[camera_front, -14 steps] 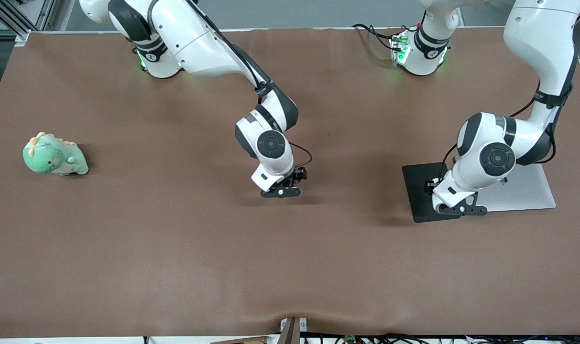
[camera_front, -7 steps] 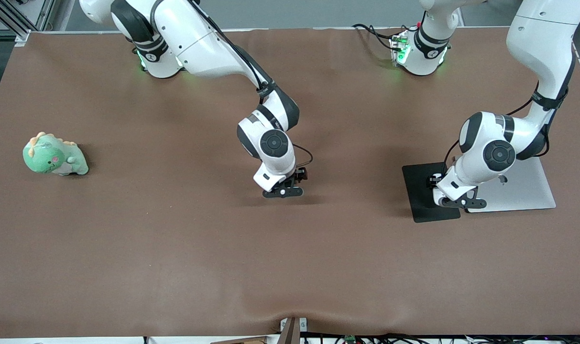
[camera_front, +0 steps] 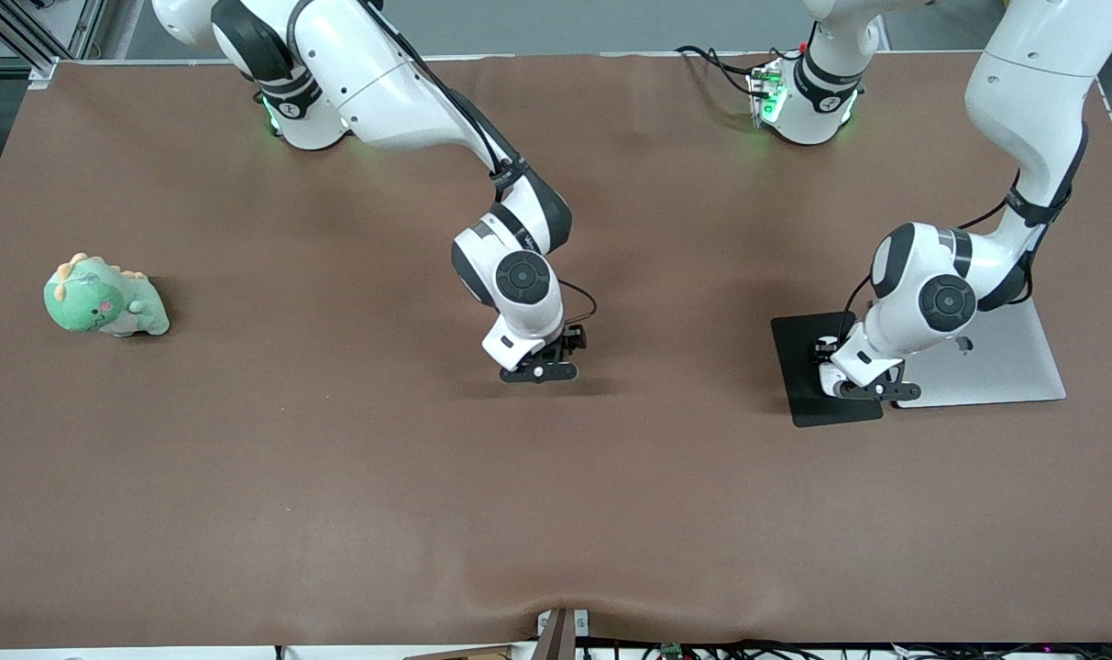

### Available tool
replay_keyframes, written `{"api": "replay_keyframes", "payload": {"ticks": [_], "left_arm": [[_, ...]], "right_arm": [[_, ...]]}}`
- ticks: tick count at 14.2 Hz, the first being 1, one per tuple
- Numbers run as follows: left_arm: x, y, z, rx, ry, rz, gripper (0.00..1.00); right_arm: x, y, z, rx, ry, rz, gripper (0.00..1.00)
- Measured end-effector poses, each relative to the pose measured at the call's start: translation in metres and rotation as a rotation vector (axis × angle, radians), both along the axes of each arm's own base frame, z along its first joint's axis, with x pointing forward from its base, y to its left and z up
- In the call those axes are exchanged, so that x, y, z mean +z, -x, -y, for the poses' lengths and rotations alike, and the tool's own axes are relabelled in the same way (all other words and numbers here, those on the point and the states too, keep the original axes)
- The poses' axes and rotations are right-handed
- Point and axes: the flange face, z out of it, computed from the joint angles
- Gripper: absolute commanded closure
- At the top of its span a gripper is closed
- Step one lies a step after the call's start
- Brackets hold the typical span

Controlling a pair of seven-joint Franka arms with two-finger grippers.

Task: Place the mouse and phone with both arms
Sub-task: 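Lower the white mouse onto the black mouse pad with the left gripper, then open the left gripper and rise while the right gripper lifts the phone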

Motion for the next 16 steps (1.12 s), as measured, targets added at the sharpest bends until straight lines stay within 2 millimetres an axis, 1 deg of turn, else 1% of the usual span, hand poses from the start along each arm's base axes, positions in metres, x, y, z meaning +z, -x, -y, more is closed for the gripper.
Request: {"api": "replay_keyframes", "payload": {"ticks": [1, 4, 5, 6, 7, 8, 9, 10, 11, 13, 14, 15, 16], "left_arm": [[0.0, -0.001, -0.001, 0.002, 0.002, 0.002, 0.0], [0.002, -0.003, 0.0, 0.001, 0.003, 0.01, 0.0], [0.007, -0.007, 0.0, 0.002, 0.003, 0.023, 0.0], [0.017, -0.013, 0.001, 0.001, 0.002, 0.042, 0.0], [0.033, -0.019, 0.002, -0.002, -0.005, 0.061, 0.0], [0.056, -0.026, 0.004, -0.006, -0.021, 0.066, 0.0], [0.086, -0.034, 0.007, -0.01, -0.043, 0.066, 0.0], [0.123, -0.041, 0.009, -0.009, -0.07, 0.061, 0.0], [0.163, -0.048, 0.008, -0.001, -0.1, 0.057, 0.0], [0.244, -0.056, 0.0, 0.03, -0.147, 0.06, 0.0], [0.283, -0.057, -0.004, 0.05, -0.163, 0.066, 0.0], [0.317, -0.056, -0.008, 0.068, -0.176, 0.064, 0.0], [0.348, -0.053, -0.011, 0.084, -0.185, 0.057, 0.0]], "right_arm": [[0.0, -0.001, 0.001, -0.002, 0.001, 0.0, 0.0], [-0.006, -0.001, 0.003, -0.027, 0.007, -0.005, 0.0], [-0.009, 0.0, 0.003, -0.04, 0.01, -0.009, 0.0], [-0.012, 0.0, 0.003, -0.047, 0.012, -0.01, 0.0], [-0.015, 0.0, 0.003, -0.051, 0.012, -0.009, 0.11], [-0.017, 0.0, 0.004, -0.055, 0.011, -0.008, 0.63], [-0.017, -0.001, 0.004, -0.062, 0.011, -0.007, 0.94], [-0.013, -0.003, 0.004, -0.076, 0.008, -0.006, 1.0], [-0.01, -0.006, 0.005, -0.094, 0.002, -0.002, 1.0], [-0.008, -0.018, 0.017, -0.13, -0.008, -0.005, 1.0], [-0.005, -0.027, 0.025, -0.149, -0.012, -0.007, 1.0], [0.002, -0.037, 0.037, -0.17, -0.006, -0.015, 1.0], [0.017, -0.05, 0.055, -0.193, 0.005, -0.032, 1.0]]}}
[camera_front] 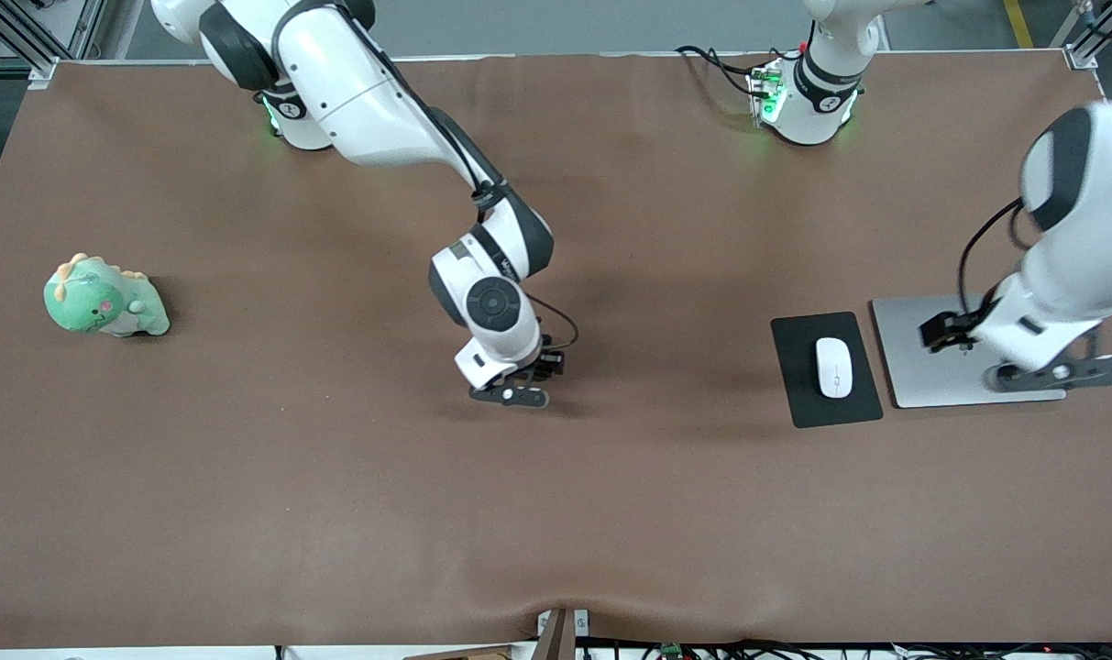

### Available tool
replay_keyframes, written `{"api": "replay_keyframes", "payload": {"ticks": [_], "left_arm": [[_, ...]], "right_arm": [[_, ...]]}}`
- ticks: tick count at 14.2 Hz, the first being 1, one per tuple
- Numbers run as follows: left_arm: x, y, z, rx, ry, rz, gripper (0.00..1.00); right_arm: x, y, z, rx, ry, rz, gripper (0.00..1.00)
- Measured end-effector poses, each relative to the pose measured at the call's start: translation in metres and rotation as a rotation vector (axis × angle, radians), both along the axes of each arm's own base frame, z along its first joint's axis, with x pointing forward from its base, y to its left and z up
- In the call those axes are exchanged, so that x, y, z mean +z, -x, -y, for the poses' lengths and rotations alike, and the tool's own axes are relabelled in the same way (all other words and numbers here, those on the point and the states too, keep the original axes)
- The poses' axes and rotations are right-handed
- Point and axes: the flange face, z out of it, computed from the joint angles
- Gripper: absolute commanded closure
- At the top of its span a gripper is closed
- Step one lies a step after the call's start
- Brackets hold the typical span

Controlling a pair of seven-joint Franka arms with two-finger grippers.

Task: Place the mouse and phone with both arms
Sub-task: 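Open the left gripper and rise while the right gripper lifts the phone, then carry the phone toward the plush toy while the left gripper withdraws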

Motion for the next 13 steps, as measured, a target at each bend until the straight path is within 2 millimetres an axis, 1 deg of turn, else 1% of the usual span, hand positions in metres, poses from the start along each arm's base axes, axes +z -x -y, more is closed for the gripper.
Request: {"api": "replay_keyframes", "payload": {"ticks": [1, 2, 3, 4, 5, 6, 7, 9, 11, 13], "left_arm": [[0.025, 0.004, 0.0, 0.013, 0.001, -0.01, 0.0], [0.046, 0.009, 0.003, 0.02, 0.016, -0.013, 0.0], [0.065, 0.013, 0.008, 0.019, 0.034, -0.001, 0.0], [0.083, 0.019, 0.013, 0.009, 0.048, 0.018, 0.0], [0.098, 0.025, 0.018, -0.007, 0.059, 0.038, 0.0], [0.113, 0.033, 0.024, -0.024, 0.071, 0.056, 0.0], [0.126, 0.042, 0.031, -0.036, 0.082, 0.072, 0.0], [0.144, 0.058, 0.039, -0.037, 0.099, 0.081, 0.0], [0.154, 0.072, 0.035, -0.03, 0.132, 0.063, 0.0], [0.159, 0.082, 0.02, -0.041, 0.163, 0.05, 0.0]], "right_arm": [[0.021, -0.016, 0.025, -0.018, 0.007, -0.016, 1.0], [0.046, -0.035, 0.057, -0.028, 0.006, -0.025, 1.0], [0.071, -0.053, 0.095, -0.032, -0.003, -0.021, 1.0], [0.095, -0.066, 0.133, -0.031, -0.014, -0.012, 1.0], [0.115, -0.073, 0.17, -0.025, -0.021, -0.006, 1.0], [0.13, -0.072, 0.203, -0.009, -0.026, -0.005, 1.0], [0.139, -0.068, 0.236, 0.015, -0.029, -0.008, 1.0], [0.144, -0.056, 0.303, 0.051, -0.036, -0.029, 1.0], [0.137, -0.044, 0.373, 0.08, -0.046, -0.053, 1.0], [0.123, -0.035, 0.434, 0.105, -0.058, -0.056, 1.0]]}}
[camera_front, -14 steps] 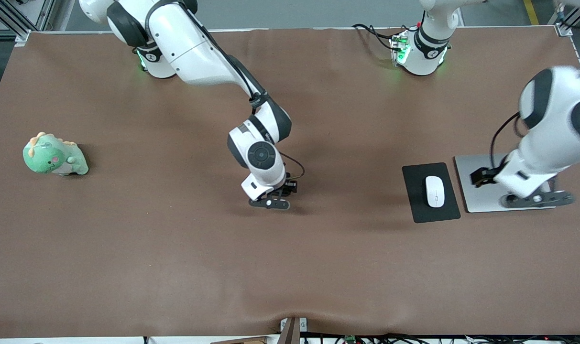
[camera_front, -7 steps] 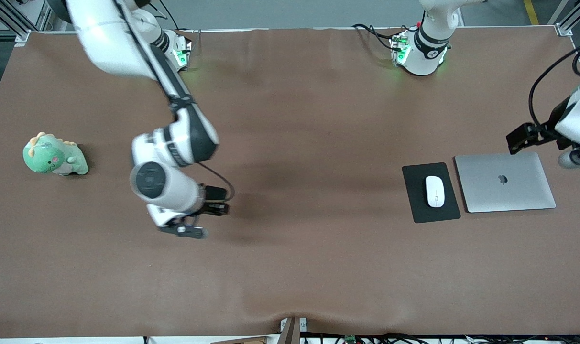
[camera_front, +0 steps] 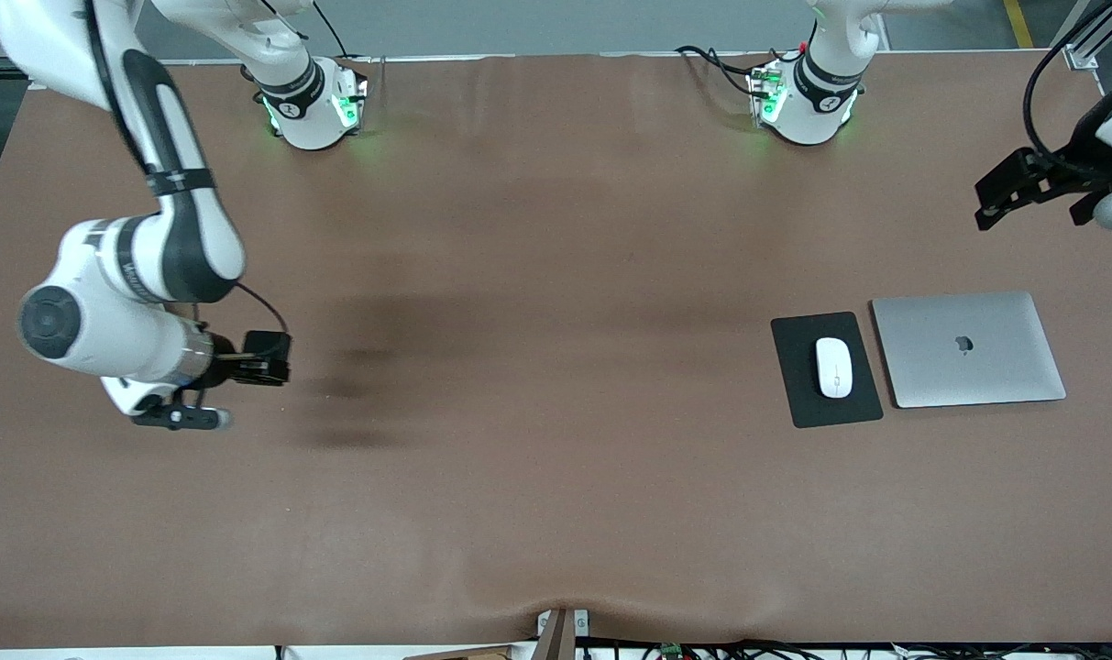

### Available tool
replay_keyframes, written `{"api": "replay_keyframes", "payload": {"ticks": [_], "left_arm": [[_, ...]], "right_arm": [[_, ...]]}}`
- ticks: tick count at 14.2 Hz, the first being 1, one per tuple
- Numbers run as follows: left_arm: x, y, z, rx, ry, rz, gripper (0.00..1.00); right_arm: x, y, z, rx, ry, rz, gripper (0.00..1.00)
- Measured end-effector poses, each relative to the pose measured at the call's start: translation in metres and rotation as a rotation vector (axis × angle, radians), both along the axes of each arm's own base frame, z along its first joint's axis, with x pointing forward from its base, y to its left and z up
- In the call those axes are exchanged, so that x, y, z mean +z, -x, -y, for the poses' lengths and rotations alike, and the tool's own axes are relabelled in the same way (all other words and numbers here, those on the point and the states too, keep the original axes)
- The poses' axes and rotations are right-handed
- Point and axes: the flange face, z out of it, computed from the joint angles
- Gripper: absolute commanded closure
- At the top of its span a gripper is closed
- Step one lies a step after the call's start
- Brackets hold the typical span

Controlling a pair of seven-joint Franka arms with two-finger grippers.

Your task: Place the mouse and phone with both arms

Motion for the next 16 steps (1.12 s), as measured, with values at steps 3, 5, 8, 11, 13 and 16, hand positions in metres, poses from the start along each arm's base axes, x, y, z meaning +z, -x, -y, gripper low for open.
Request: {"api": "replay_keyframes", "payload": {"ticks": [3, 5, 8, 11, 13, 16], "left_arm": [[0.0, 0.007, -0.01, 0.005, 0.005, -0.018, 0.0], [-0.004, 0.007, -0.009, 0.002, 0.004, -0.028, 0.0], [-0.011, 0.005, -0.006, -0.002, 0.004, -0.041, 0.0], [-0.011, 0.004, -0.007, 0.0, 0.004, -0.041, 0.0], [-0.011, 0.004, -0.008, 0.002, 0.004, -0.04, 0.0], [-0.011, 0.004, -0.009, 0.003, 0.004, -0.037, 0.0]], "right_arm": [[-0.029, 0.017, 0.065, 0.001, 0.011, 0.012, 1.0], [-0.048, 0.029, 0.093, -0.014, 0.046, 0.035, 1.0], [-0.069, 0.048, 0.127, -0.043, 0.073, 0.008, 1.0], [-0.09, 0.06, 0.149, -0.061, 0.069, -0.025, 1.0], [-0.105, 0.063, 0.148, -0.059, 0.066, -0.044, 1.0], [-0.127, 0.063, 0.147, -0.056, 0.068, -0.047, 1.0]]}}
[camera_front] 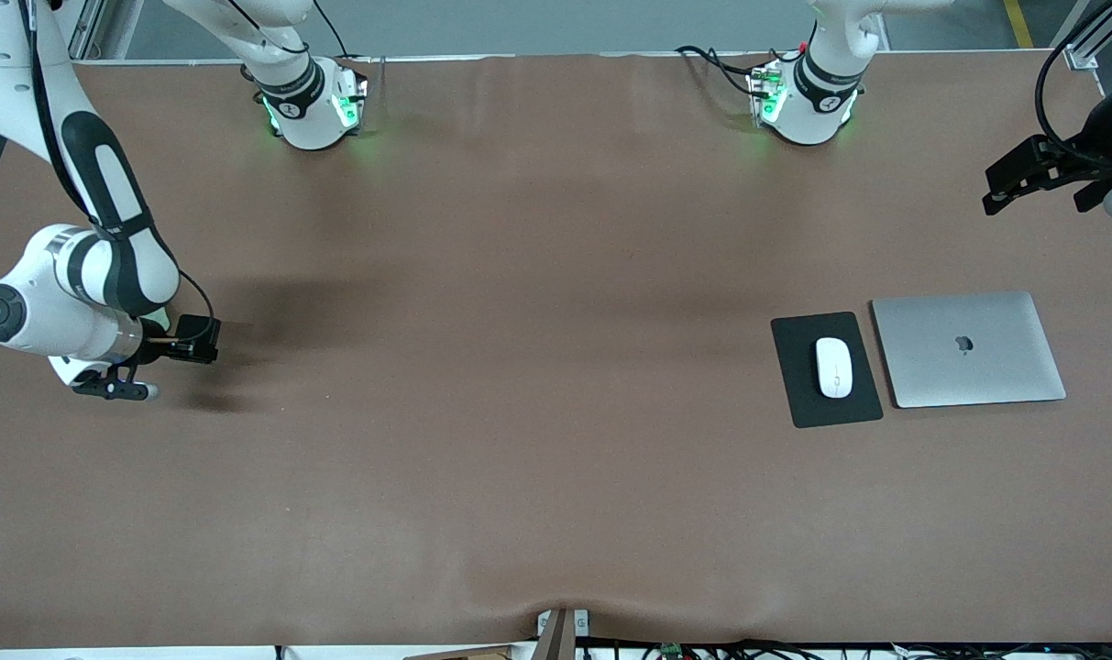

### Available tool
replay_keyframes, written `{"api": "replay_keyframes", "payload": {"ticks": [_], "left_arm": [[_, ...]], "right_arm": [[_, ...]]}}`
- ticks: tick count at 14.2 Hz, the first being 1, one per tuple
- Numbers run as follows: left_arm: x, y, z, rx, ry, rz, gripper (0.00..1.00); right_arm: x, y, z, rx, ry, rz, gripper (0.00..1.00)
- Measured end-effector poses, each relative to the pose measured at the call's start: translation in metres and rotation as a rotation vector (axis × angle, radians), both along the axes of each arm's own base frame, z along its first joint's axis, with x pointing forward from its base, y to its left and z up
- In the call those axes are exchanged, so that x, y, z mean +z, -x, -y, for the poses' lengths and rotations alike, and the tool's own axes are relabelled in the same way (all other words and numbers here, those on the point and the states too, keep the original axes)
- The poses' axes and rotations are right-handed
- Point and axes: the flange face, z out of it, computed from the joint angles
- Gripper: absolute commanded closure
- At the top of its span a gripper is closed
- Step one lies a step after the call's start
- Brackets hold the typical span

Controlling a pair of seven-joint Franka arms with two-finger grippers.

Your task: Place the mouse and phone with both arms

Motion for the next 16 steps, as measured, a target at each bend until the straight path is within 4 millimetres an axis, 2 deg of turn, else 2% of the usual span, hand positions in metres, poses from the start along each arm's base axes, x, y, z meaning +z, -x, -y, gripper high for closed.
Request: {"api": "replay_keyframes", "payload": {"ticks": [5, 6, 7, 8, 13, 15, 16], "left_arm": [[0.002, -0.002, -0.001, 0.003, 0.002, 0.021, 0.0], [0.002, -0.003, -0.002, 0.004, 0.002, 0.022, 0.0], [0.002, -0.003, -0.002, 0.004, 0.002, 0.022, 0.0], [0.002, -0.003, -0.002, 0.005, 0.002, 0.022, 0.0], [0.002, -0.003, -0.003, 0.006, 0.002, 0.022, 0.0], [0.002, -0.003, -0.003, 0.006, 0.002, 0.022, 0.0], [0.002, -0.003, -0.003, 0.006, 0.002, 0.022, 0.0]], "right_arm": [[-0.029, 0.003, 0.015, 0.031, 0.002, 0.019, 1.0], [-0.033, 0.005, 0.019, 0.037, 0.0, 0.018, 0.74], [-0.033, 0.006, 0.021, 0.043, -0.001, 0.018, 0.17], [-0.033, 0.006, 0.022, 0.043, -0.001, 0.018, 0.0], [-0.031, 0.004, 0.02, 0.05, -0.004, 0.019, 0.0], [-0.015, -0.007, 0.014, 0.063, -0.008, 0.029, 0.0], [0.002, -0.017, 0.006, 0.08, -0.011, 0.037, 0.0]]}}
